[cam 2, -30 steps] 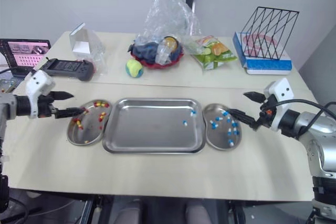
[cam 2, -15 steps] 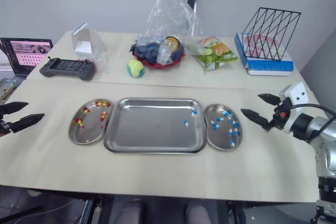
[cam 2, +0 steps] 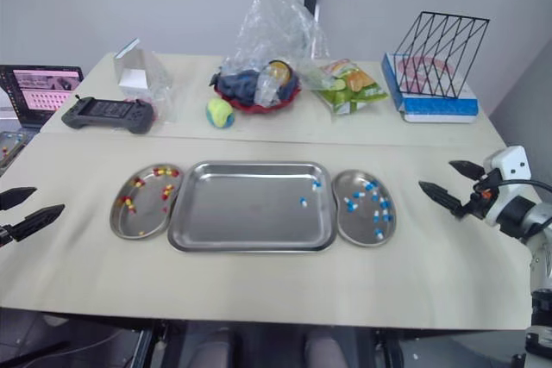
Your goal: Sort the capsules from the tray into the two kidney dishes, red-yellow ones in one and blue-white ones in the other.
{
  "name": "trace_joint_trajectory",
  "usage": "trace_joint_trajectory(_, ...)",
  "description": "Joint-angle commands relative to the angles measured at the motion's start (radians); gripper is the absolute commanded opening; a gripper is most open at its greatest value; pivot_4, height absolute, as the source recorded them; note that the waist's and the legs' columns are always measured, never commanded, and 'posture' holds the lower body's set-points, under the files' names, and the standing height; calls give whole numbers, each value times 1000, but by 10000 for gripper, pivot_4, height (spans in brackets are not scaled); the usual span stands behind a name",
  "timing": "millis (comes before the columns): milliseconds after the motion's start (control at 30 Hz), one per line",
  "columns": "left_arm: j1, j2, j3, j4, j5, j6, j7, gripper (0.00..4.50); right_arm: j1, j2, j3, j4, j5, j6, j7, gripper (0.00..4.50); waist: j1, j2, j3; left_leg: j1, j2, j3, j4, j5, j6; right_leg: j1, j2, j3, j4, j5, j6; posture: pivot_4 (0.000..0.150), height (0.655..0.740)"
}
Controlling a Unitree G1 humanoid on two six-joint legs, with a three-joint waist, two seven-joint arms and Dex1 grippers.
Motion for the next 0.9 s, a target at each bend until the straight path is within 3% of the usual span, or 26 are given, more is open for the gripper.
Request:
trace_joint_trajectory(33, -6, 21, 19, -25, -18, -6, 5, 44756, 7, -3, -30, -20, 12, -21, -3, 45000, -2, 0, 0, 0, 0, 0, 0, 0, 0, 0, 0, 0, 0, 0, 0, 1500, 7174)
trace_joint_trajectory(567, -24, 30, -16, -51, -14, 2, -33, 44756, 19, -5, -31, -58, 22, 7, -14, 45000, -15, 0, 0, 0, 0, 0, 0, 0, 0, 0, 0, 0, 0, 0, 0, 1500, 7174)
trace_joint_trajectory(900, 73, 17, -26, -351, -130, 209, -139, 44756, 58, 74, 55, -427, 87, 243, -122, 45000, -20, 0, 0, 0, 1, 0, -1, 0, 0, -1, 0, 0, 1, 0, 0, 1500, 7174)
